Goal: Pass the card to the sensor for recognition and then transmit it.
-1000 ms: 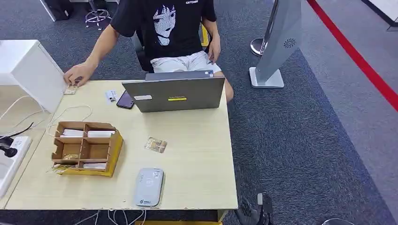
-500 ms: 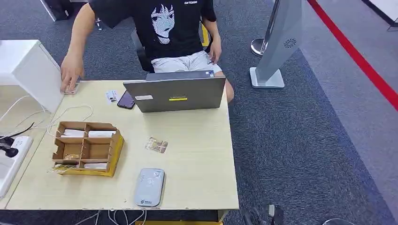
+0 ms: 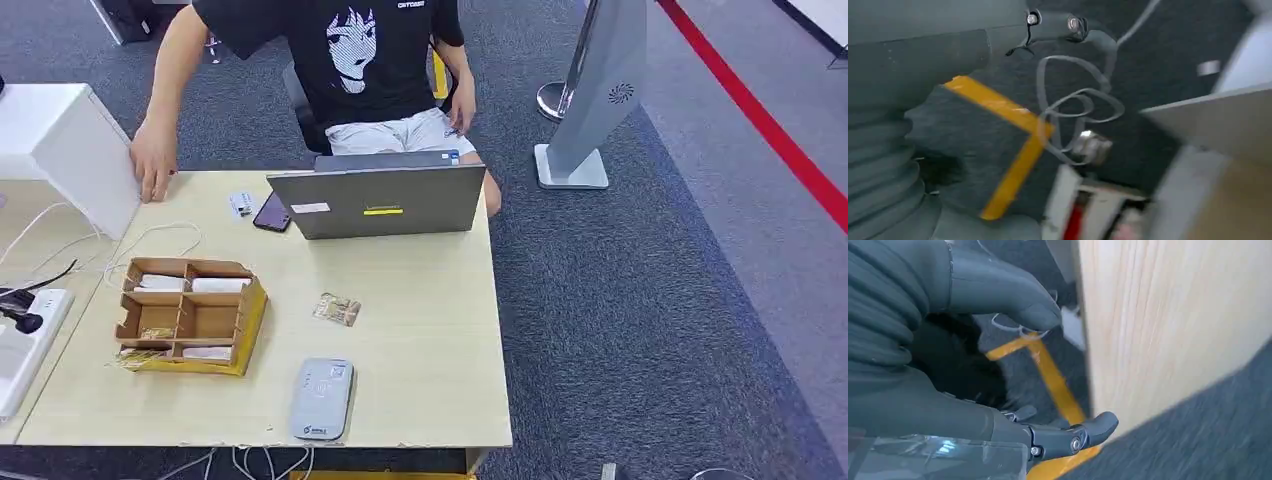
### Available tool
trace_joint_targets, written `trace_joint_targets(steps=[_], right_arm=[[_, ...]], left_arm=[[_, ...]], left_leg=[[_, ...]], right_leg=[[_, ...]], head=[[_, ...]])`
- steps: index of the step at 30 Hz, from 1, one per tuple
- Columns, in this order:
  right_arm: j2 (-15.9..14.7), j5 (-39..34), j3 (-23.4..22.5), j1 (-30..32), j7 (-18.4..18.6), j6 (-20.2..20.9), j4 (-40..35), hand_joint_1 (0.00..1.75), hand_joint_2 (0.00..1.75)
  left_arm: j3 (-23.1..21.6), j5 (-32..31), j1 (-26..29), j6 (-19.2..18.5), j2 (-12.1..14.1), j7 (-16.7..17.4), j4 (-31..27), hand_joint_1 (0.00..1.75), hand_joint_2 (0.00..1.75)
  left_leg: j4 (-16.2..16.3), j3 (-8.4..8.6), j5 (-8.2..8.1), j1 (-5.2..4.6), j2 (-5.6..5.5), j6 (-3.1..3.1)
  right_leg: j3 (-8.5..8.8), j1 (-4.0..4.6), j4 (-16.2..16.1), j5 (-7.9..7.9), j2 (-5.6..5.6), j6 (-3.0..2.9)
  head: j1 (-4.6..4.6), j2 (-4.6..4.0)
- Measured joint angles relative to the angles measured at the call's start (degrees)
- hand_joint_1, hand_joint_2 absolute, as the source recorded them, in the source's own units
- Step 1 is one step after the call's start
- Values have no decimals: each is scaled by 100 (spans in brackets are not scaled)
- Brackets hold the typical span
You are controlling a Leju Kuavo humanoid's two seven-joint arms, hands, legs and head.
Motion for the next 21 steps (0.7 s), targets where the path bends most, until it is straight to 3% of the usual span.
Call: trace_joint_targets(steps=[3, 4, 5, 11, 15, 16, 21], right_arm=[[-37, -179, -334, 104, 400, -73, 24, 0, 175], [-37, -131, -422, 120, 500, -228, 35, 44, 175], [-37, -92, -502, 134, 583, -408, 44, 175, 175], [-37, 433, -721, 152, 1387, -1732, 131, 175, 175], [-37, 1116, -631, 153, 1937, -2335, 203, 175, 175], [-37, 1299, -575, 154, 2088, -2399, 223, 0, 175], [-41, 1935, -216, 172, 2570, -2376, 271, 0, 175]], left_arm=[[250, -402, -213, 140, 281, 92, 1023, 0, 175], [270, -592, -253, 214, 357, 175, 1300, 143, 175], [285, -783, -287, 255, 424, 275, 1584, 175, 175], [359, -1339, -423, 636, 577, 1064, 2651, 175, 175], [359, -1545, -470, 844, 582, 1449, 3002, 175, 175], [359, -1573, -478, 889, 580, 1531, 3058, 0, 175], [359, -1715, -507, 1010, 580, 1847, 3198, 0, 175]], left_leg=[[0, 1, -5, -1, 1, 7], [0, 2, -5, -2, 1, 7], [0, 1, -5, -2, 0, 7], [0, 2, -5, -2, 0, 8], [0, 3, -8, -3, 0, 12], [1, 3, -8, -3, 0, 12], [1, 6, -8, -2, 0, 12]], right_leg=[[0, -1, -1, -4, 1, 6], [0, -1, -1, -4, 1, 6], [0, -2, -1, -5, 0, 7], [1, -2, -1, -7, -1, 10], [3, -3, -1, -7, -1, 10], [4, -4, -1, -7, -1, 11], [4, -3, -1, -7, -1, 11]], head=[[4, 0], [7, 0], [2, 0], [0, 0], [0, 0], [0, 0], [0, 0]])
